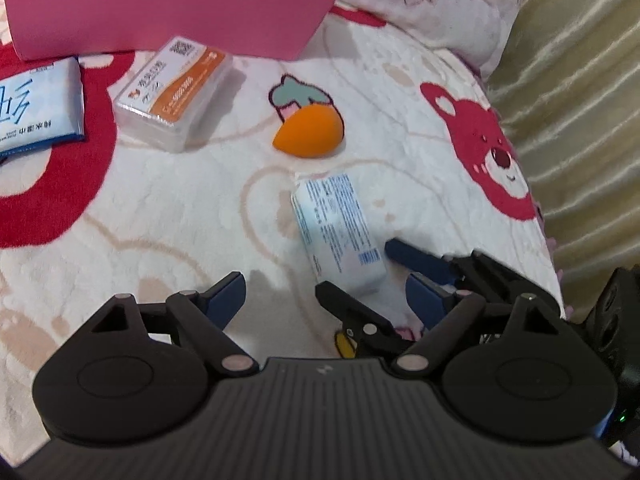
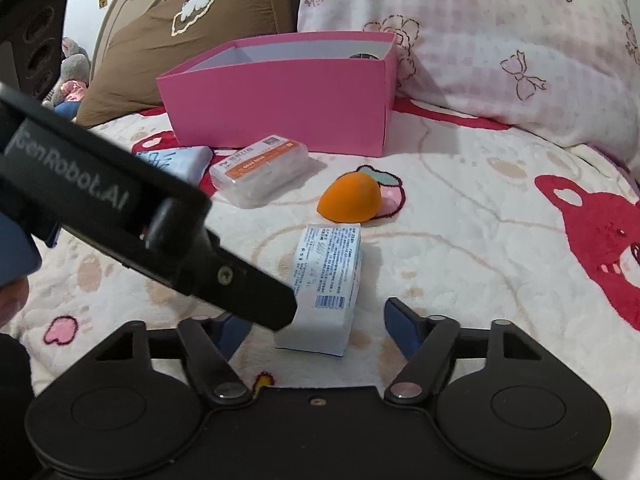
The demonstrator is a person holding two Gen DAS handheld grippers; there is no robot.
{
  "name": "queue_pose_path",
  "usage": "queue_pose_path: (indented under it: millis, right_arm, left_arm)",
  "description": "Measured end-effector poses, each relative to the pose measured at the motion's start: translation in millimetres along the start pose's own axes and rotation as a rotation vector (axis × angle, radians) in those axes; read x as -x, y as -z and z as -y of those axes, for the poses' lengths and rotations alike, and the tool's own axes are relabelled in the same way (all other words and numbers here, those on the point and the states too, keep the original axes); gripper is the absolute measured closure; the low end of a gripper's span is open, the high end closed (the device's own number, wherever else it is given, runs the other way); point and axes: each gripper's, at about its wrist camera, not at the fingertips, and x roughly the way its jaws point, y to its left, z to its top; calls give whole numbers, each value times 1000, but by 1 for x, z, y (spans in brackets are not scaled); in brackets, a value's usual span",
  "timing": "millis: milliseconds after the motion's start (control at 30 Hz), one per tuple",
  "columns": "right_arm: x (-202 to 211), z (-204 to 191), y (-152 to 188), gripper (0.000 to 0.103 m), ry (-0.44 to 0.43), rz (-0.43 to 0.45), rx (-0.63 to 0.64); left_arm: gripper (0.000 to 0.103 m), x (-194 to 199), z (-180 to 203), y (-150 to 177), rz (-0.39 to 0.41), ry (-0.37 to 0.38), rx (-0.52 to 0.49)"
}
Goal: Organize objects
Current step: 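Lower the left gripper onto the white blue-printed pack and close on it, then lift the white pack with the left gripper and carry it toward the pink box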
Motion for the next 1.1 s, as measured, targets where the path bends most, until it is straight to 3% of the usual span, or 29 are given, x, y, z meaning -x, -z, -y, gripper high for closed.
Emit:
queue_pose_path:
  millis: [67, 200, 333, 533, 633, 733, 1100]
  right_arm:
    - [-4, 1, 2, 40, 12, -13, -1]
    - [-4, 0, 5, 43, 6, -3, -9]
    - [-3, 5, 9, 43, -13, 7, -55]
    - [2, 4, 3, 48, 20, 40, -96]
    - [-1, 4, -1, 54, -4, 33, -88]
    - [-5, 4, -1, 57, -5, 30, -76]
    - [-13, 14, 3, 57, -39, 3, -125]
  left_arm:
    - [27, -2, 2, 1, 32, -7, -5]
    - [32, -5, 9, 4, 79, 29, -52]
    - [43, -10, 21, 7, 98, 12, -103]
    - [56, -17, 16, 3, 118, -9, -58]
    - [69, -20, 12, 0, 100, 6, -34]
    - [72, -24, 12, -1, 93, 0, -23]
    - [70, -33, 7, 1, 66, -2, 25]
